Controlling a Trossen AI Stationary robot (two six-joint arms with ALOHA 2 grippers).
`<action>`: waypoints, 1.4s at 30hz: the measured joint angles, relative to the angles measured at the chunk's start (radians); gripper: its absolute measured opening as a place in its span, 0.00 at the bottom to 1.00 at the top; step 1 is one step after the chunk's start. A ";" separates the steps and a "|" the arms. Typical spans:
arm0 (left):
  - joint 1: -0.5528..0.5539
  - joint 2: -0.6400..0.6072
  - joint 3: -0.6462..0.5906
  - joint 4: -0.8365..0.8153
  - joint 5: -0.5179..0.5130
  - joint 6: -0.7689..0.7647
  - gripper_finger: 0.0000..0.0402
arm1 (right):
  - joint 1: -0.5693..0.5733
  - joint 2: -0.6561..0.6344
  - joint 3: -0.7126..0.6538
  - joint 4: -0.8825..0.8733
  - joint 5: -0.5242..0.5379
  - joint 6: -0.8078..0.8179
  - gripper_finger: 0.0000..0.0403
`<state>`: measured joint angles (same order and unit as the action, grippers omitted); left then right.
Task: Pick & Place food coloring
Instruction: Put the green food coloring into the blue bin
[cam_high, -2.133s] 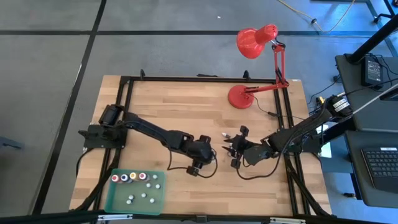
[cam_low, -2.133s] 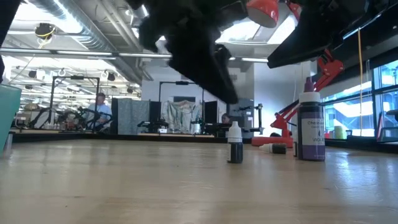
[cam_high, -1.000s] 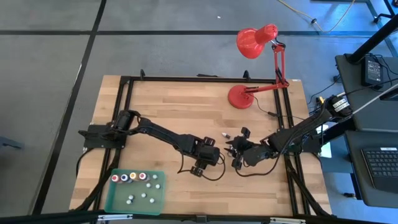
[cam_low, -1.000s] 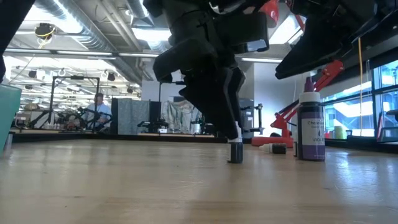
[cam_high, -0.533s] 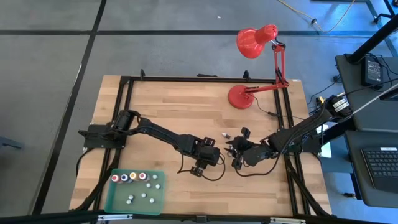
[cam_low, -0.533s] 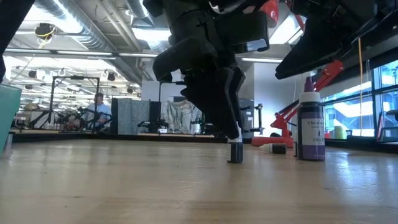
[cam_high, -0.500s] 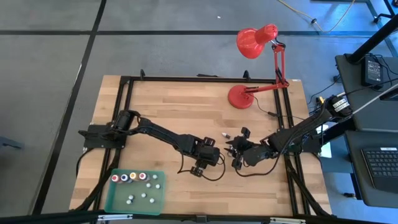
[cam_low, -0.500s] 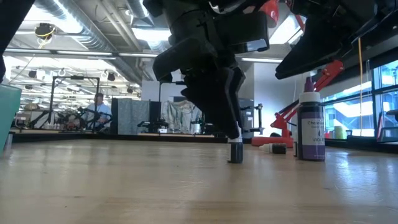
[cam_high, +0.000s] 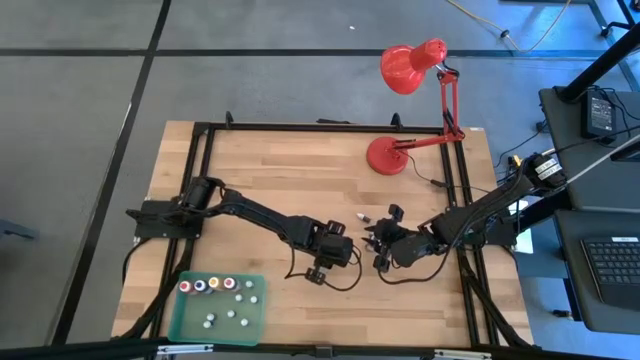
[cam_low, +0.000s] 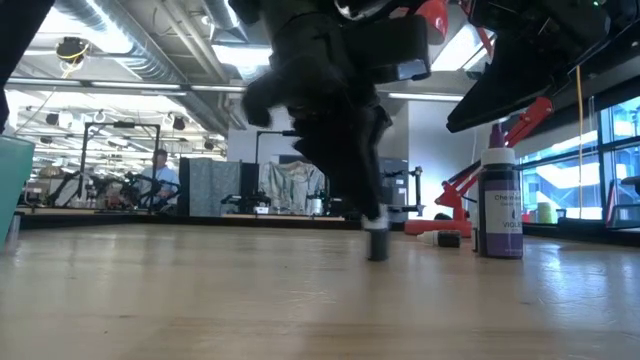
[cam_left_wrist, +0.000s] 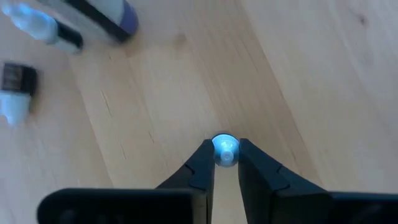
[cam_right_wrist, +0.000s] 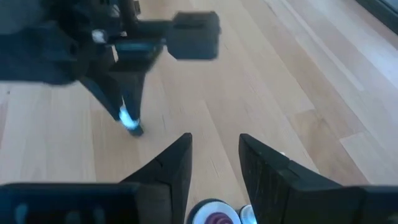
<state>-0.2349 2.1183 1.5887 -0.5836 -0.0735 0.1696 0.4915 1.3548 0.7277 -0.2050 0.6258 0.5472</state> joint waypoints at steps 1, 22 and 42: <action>-0.004 -0.007 0.000 -0.024 0.003 -0.001 0.11 | 0.000 0.000 0.000 0.000 0.000 0.000 0.33; -0.369 -0.464 -0.161 -0.456 -0.110 -0.957 0.12 | 0.000 0.000 0.000 0.003 0.000 0.030 0.33; -0.690 -0.332 -0.192 -0.369 -0.247 -1.362 0.13 | 0.000 0.000 0.000 0.030 0.001 0.055 0.33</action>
<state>-0.9251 1.7861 1.3972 -0.9524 -0.3202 -1.1924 0.4911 1.3548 0.7280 -0.1749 0.6266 0.6018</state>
